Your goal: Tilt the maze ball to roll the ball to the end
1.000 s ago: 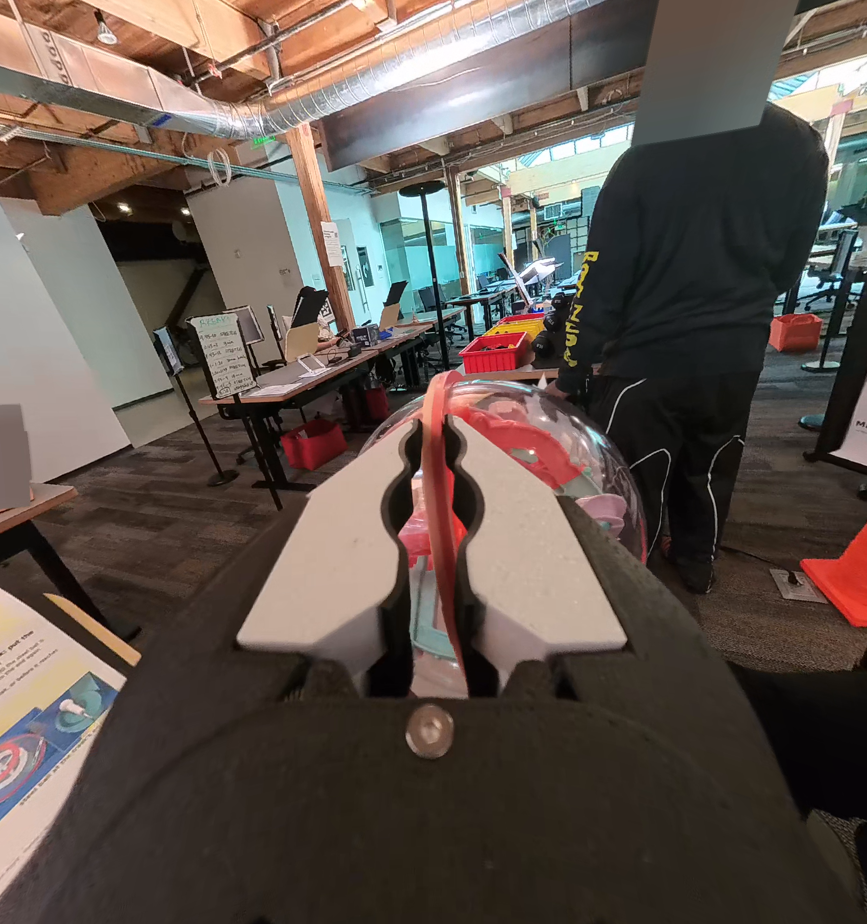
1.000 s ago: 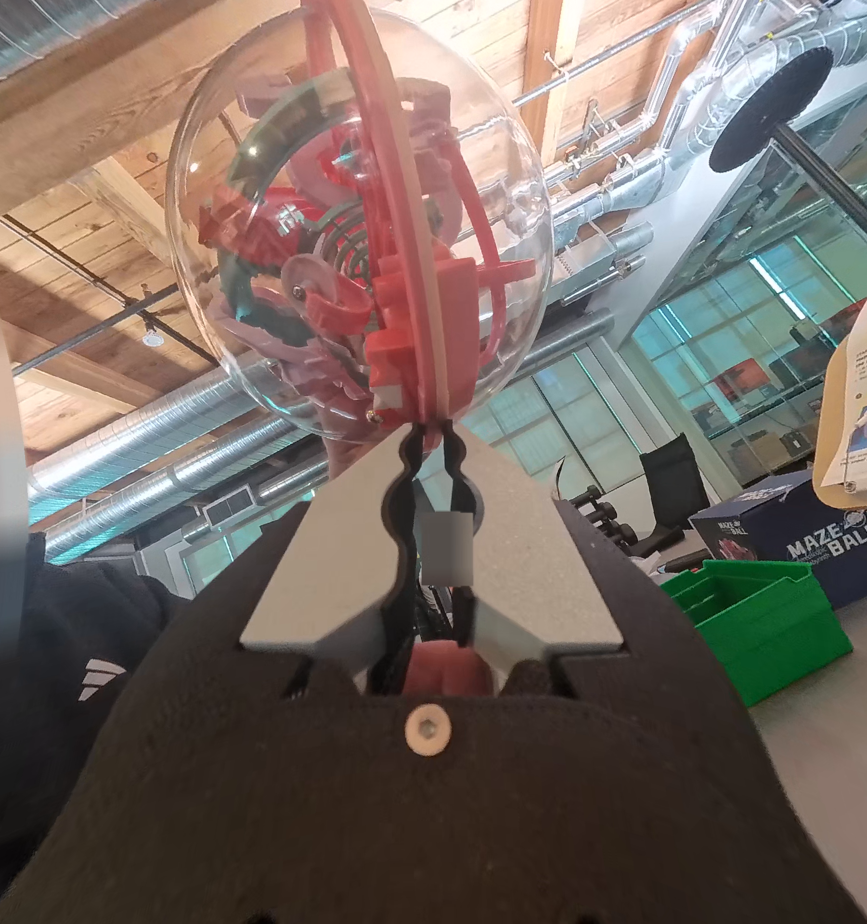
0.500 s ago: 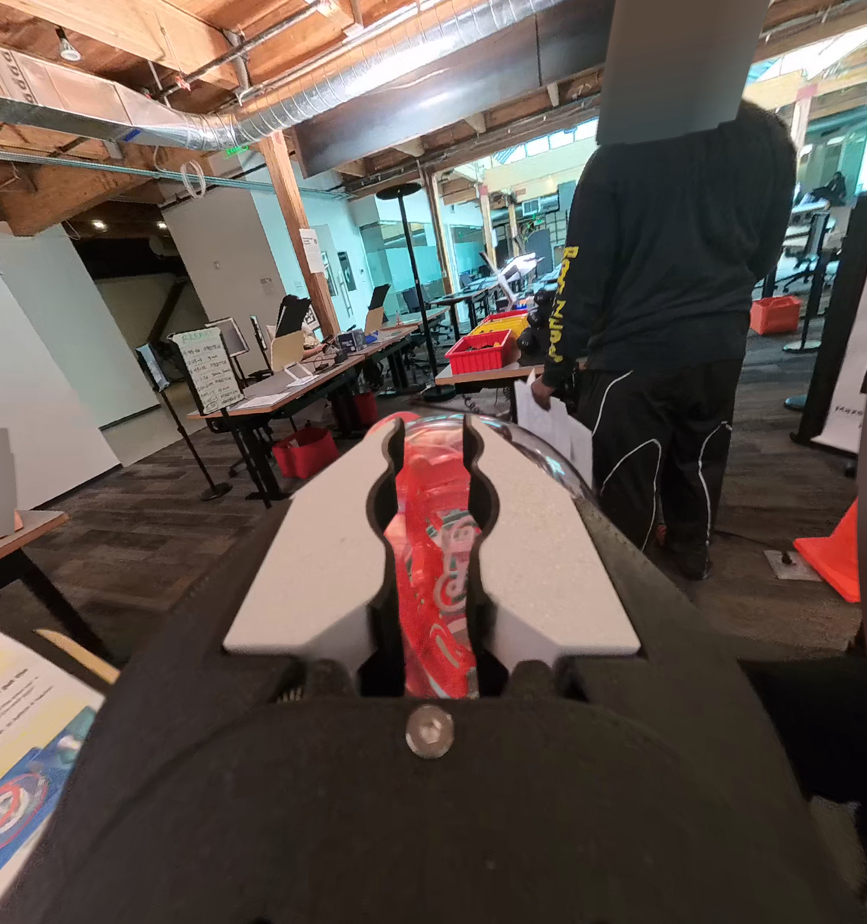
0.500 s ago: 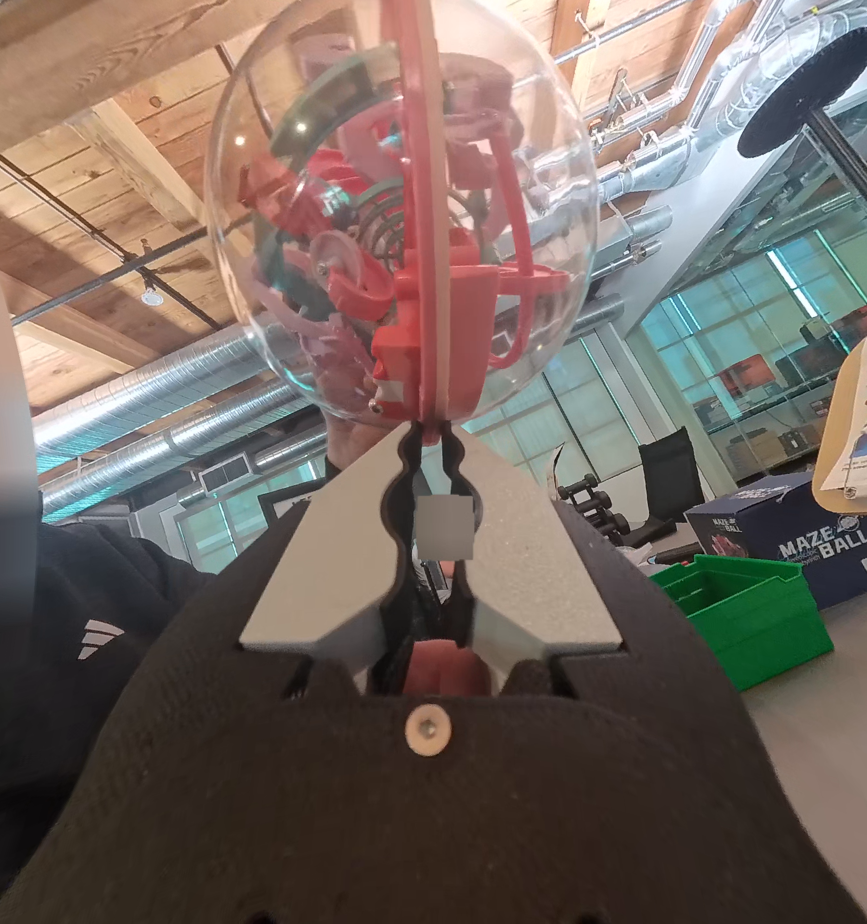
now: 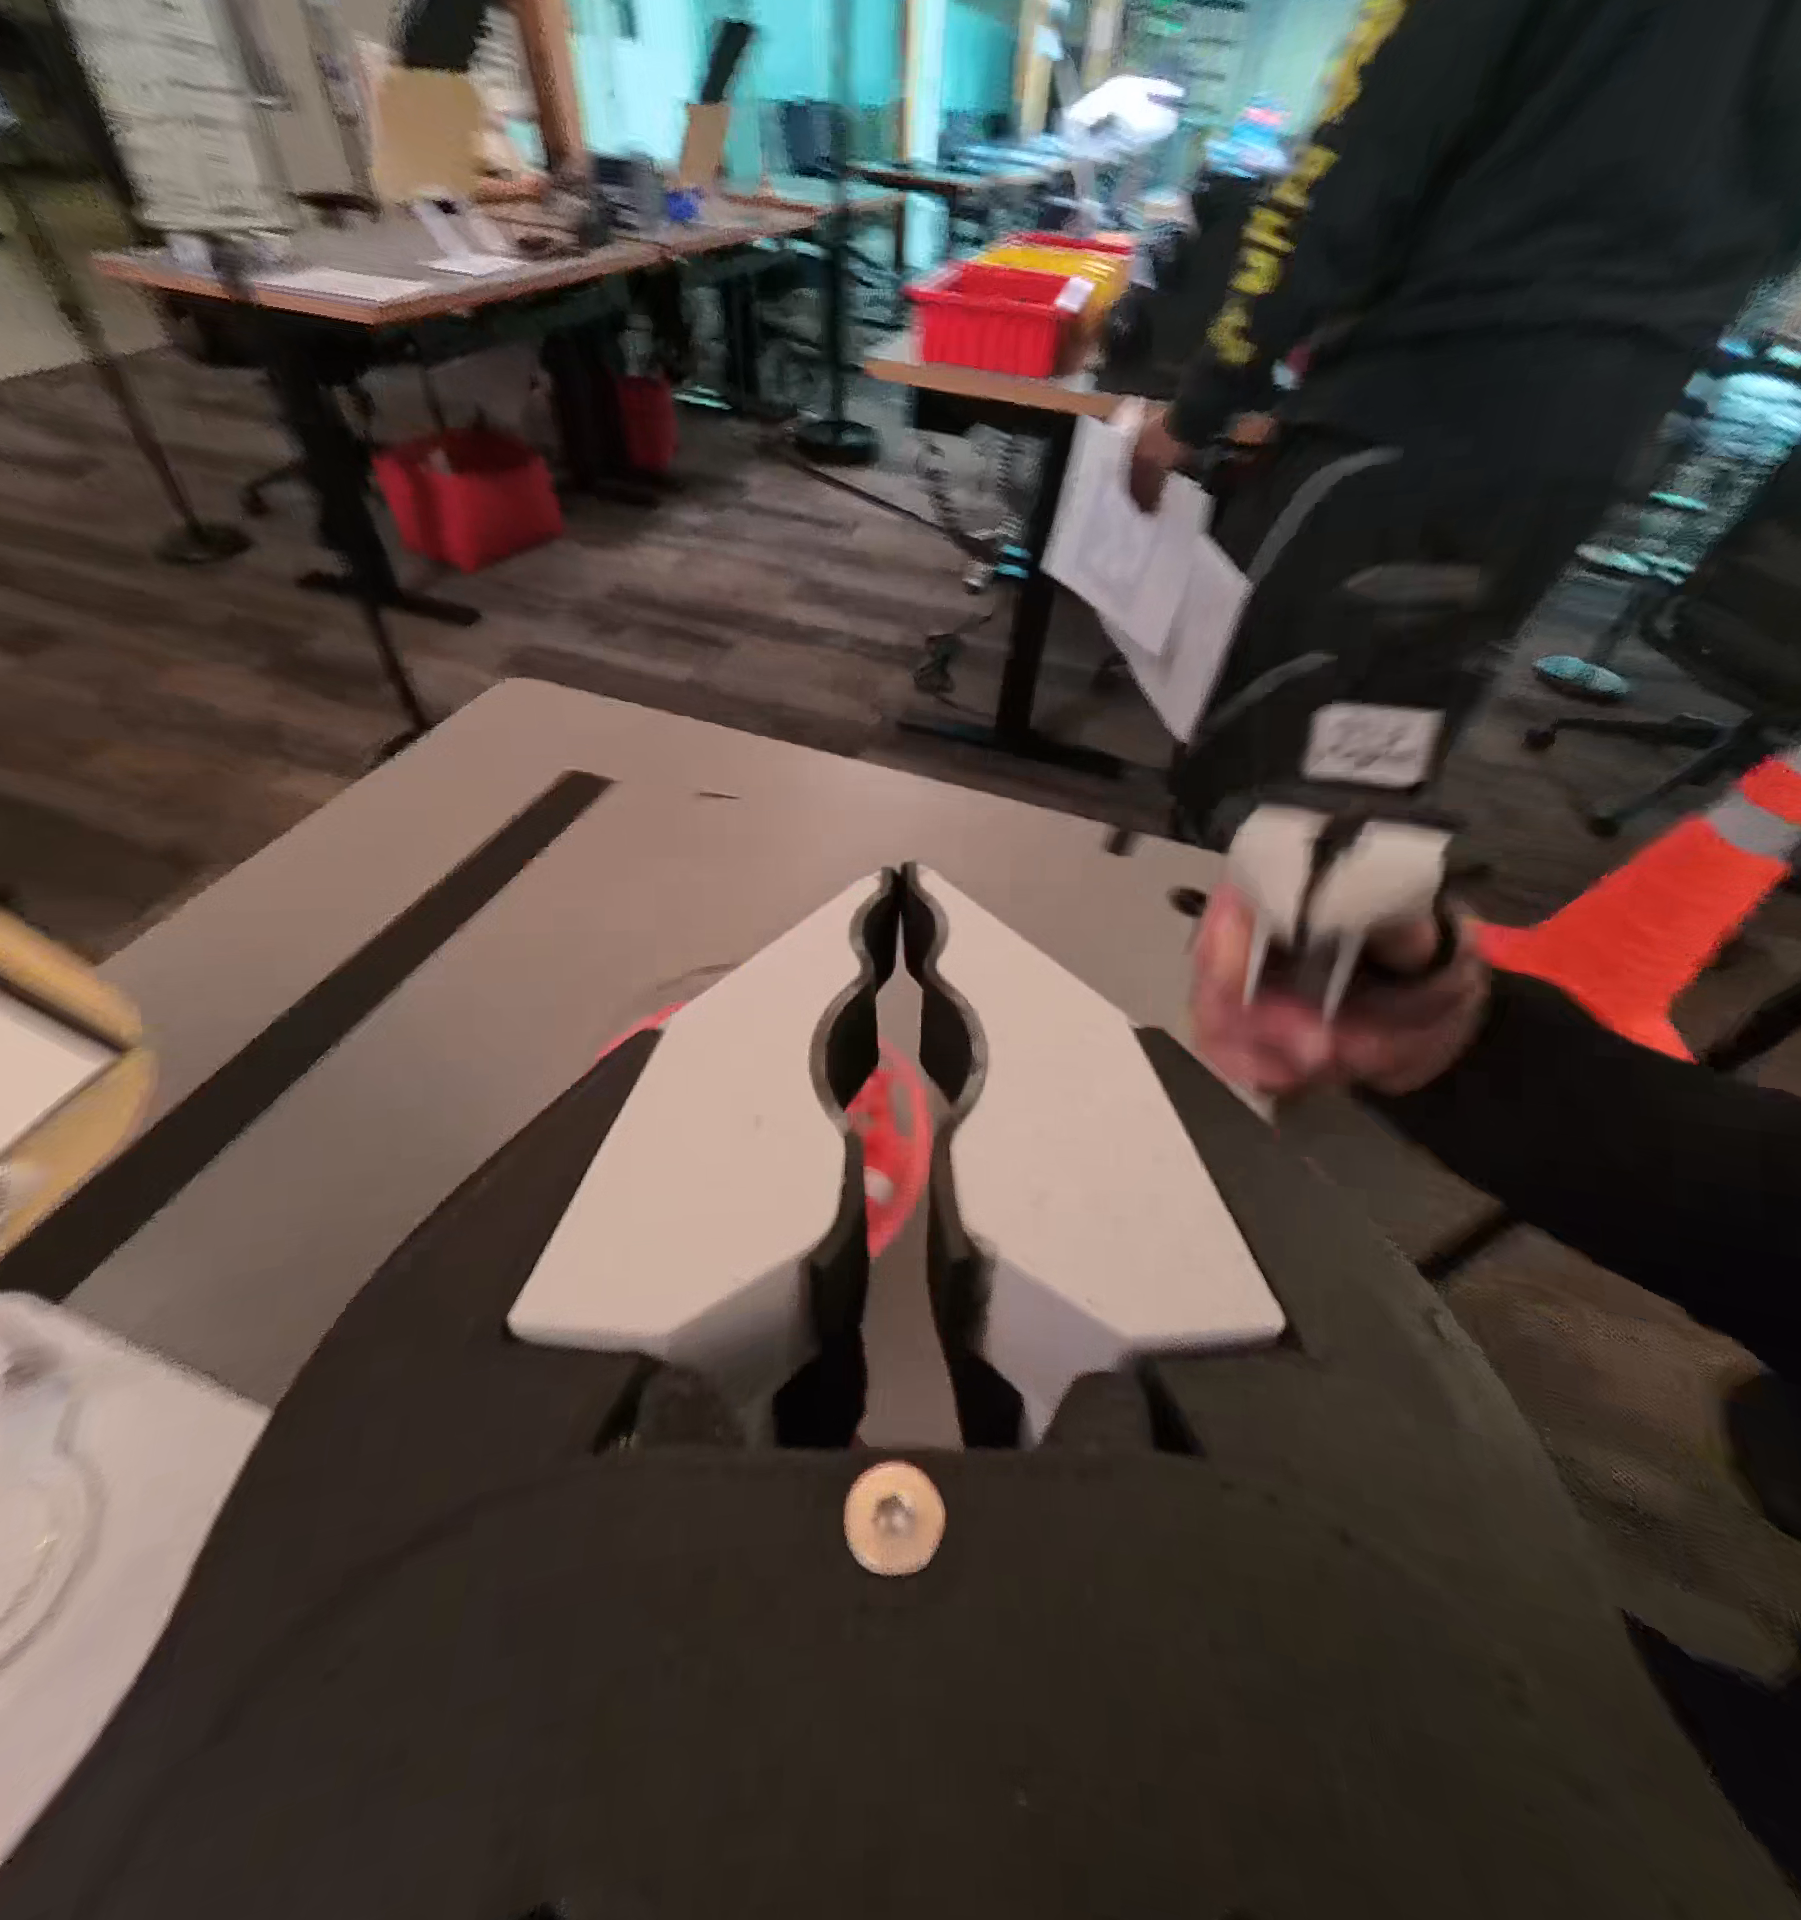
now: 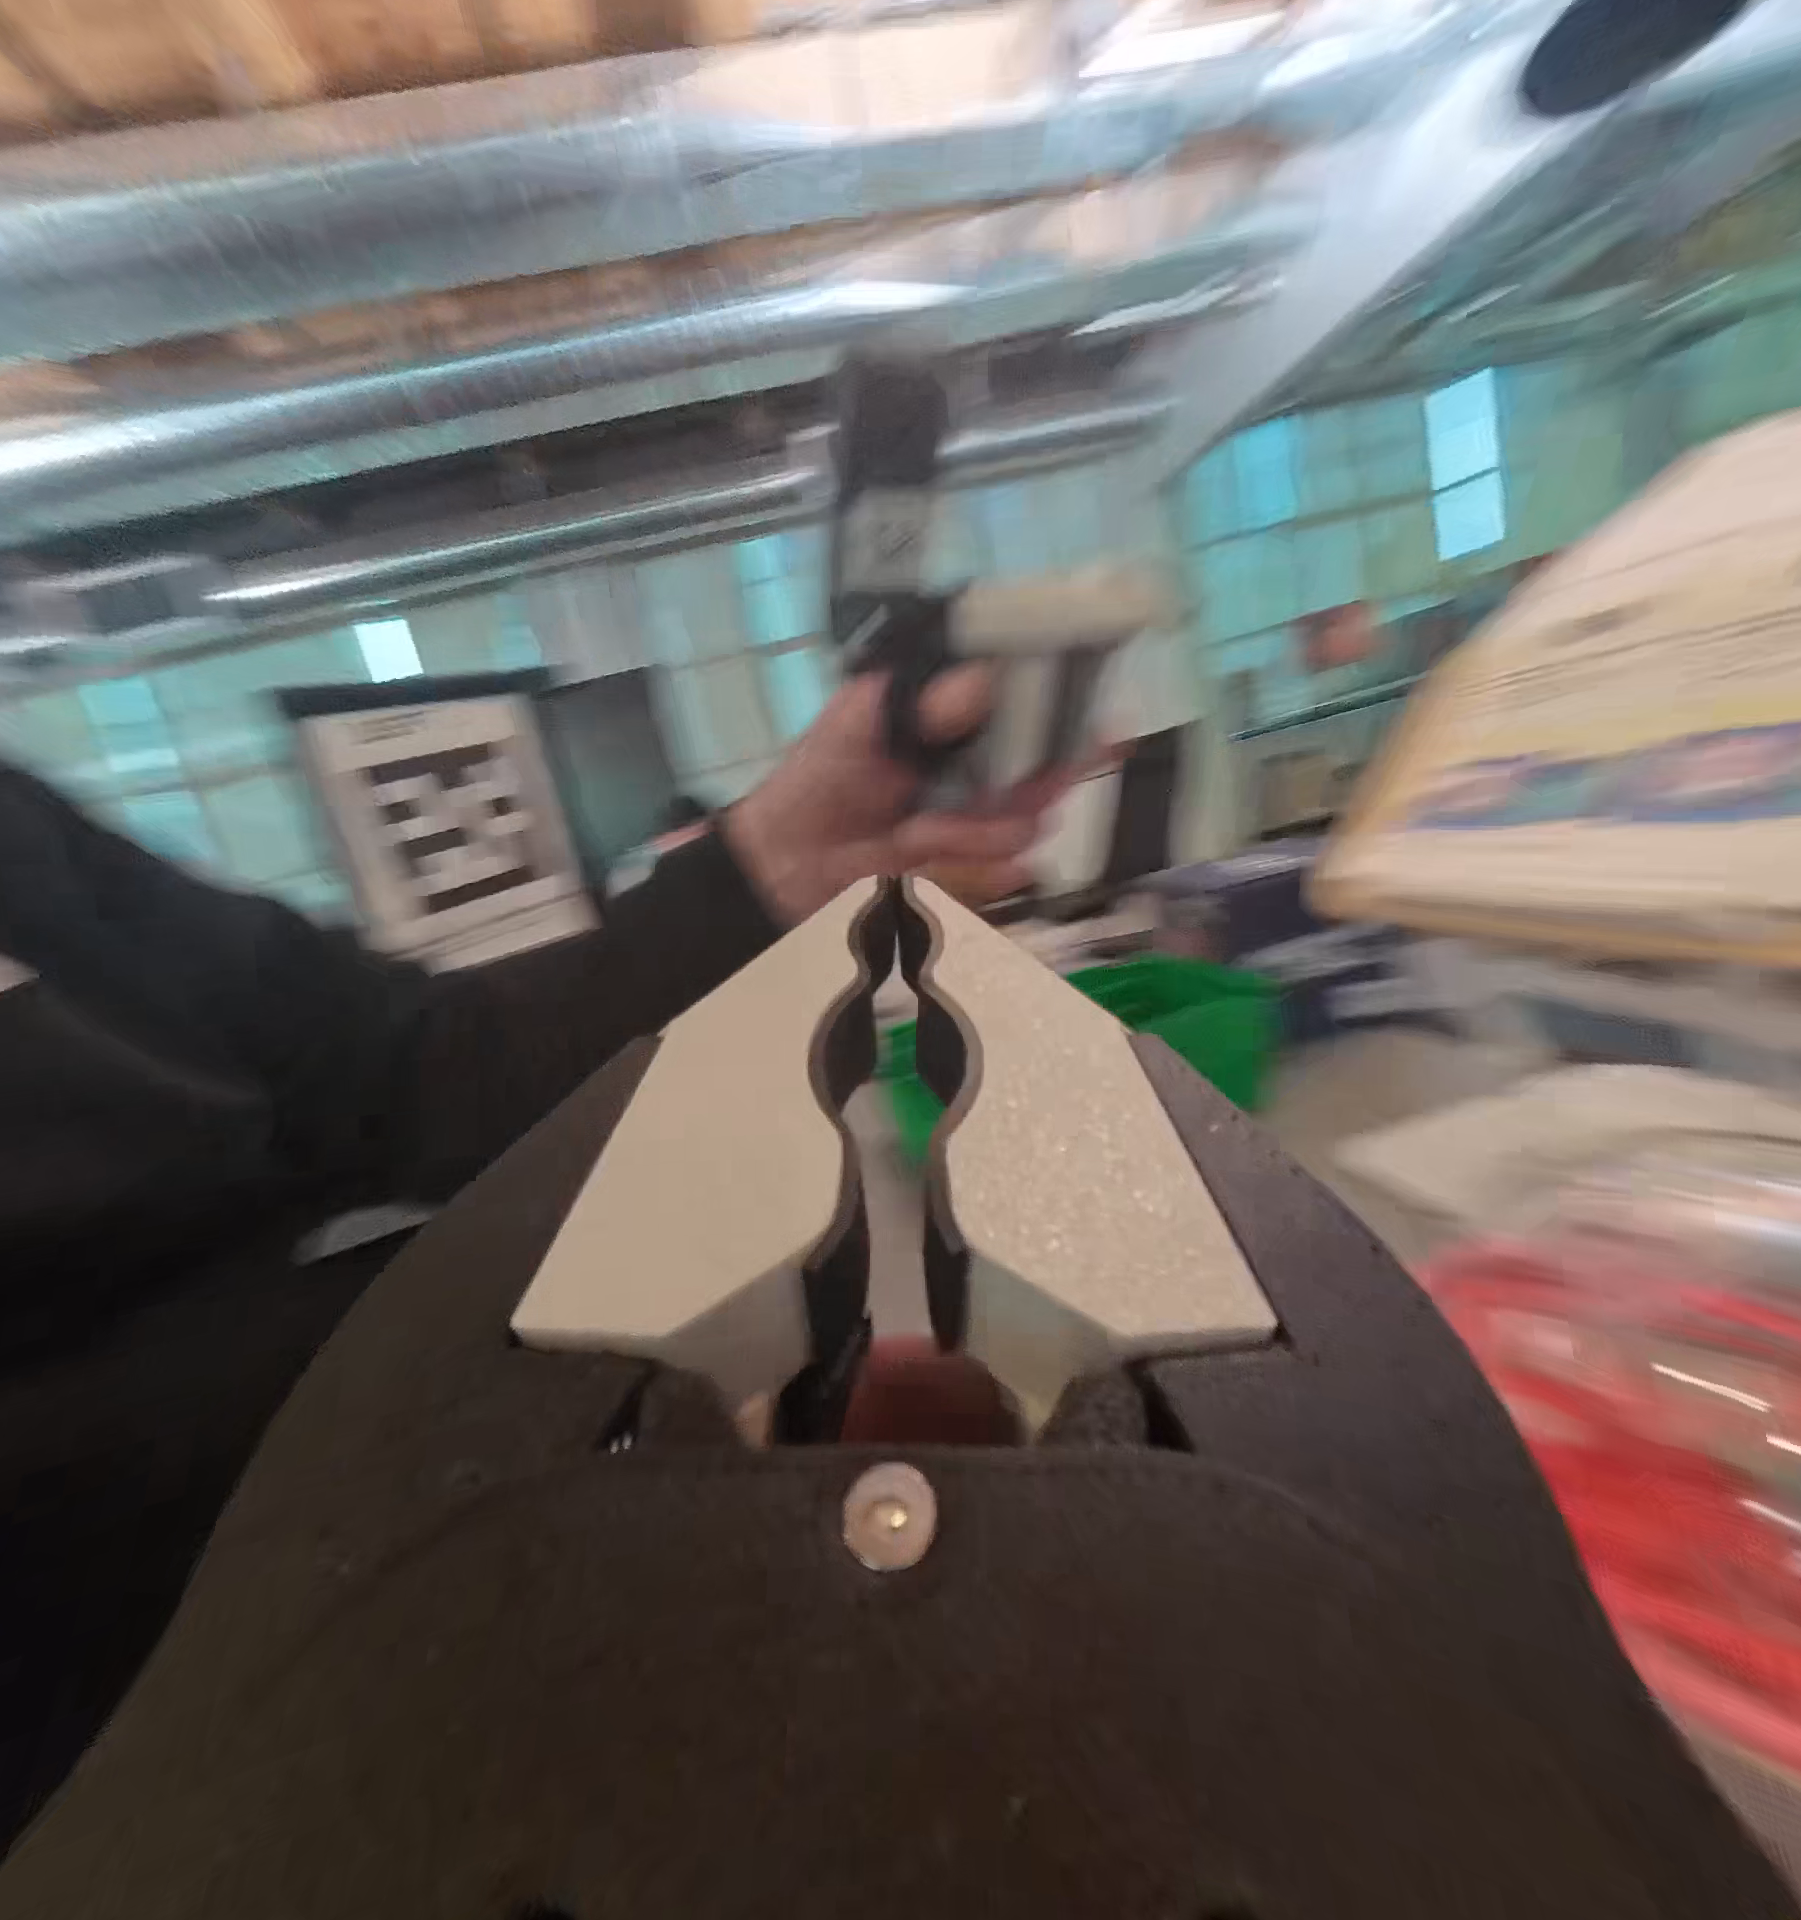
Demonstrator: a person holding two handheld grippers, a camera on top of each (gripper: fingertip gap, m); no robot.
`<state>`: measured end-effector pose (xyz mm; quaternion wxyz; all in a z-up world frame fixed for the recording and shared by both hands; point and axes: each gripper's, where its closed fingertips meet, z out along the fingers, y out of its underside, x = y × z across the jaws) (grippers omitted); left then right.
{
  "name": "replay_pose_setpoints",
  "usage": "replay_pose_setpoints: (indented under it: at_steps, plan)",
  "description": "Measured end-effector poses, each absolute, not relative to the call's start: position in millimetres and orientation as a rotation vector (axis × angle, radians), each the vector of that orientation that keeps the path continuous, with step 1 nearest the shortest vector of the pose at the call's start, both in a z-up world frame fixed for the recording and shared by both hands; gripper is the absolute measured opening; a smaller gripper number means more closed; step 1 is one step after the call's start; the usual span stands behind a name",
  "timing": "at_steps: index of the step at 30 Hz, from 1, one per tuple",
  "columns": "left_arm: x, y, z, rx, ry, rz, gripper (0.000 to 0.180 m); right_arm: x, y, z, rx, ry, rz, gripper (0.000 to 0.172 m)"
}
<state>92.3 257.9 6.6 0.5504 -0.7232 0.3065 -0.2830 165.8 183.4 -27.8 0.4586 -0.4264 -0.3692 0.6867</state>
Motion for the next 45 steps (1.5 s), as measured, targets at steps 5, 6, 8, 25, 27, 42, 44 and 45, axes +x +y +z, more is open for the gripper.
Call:
replay_pose_setpoints:
  at_steps: [5,6,8,25,27,42,44,45]
  plan:
    - [21.3,392.1,-54.8,-1.822,0.463,-0.530,0.025,265.5,477.2,-62.2,-1.432,-0.455,1.184,0.026]
    - [28.9,409.7,-84.0,-1.891,0.432,-0.671,0.029,241.2,509.1,-102.3,-1.589,-0.502,1.270,0.031]
    - [37.4,434.8,-157.2,-2.028,0.408,-0.697,0.039,187.8,519.2,-165.8,-1.713,-0.578,1.397,0.030]
    - [28.8,286.2,-212.3,-1.722,0.825,-0.772,0.106,150.6,363.2,-198.3,-1.402,-1.134,1.471,0.074]
    - [29.0,264.8,-223.0,-1.710,0.871,-0.729,0.110,143.2,348.7,-196.3,-1.399,-1.167,1.485,0.072]
    - [34.9,212.1,-269.6,-1.782,1.045,-0.515,0.098,104.1,252.6,-161.6,-1.149,-1.360,1.265,0.009]
    - [30.0,206.1,-271.6,-1.790,1.123,-0.426,0.093,103.7,236.2,-159.2,-1.110,-1.418,1.168,0.009]
    - [27.5,202.5,-272.8,-1.792,1.169,-0.380,0.090,104.2,225.2,-158.7,-1.075,-1.455,1.106,0.009]
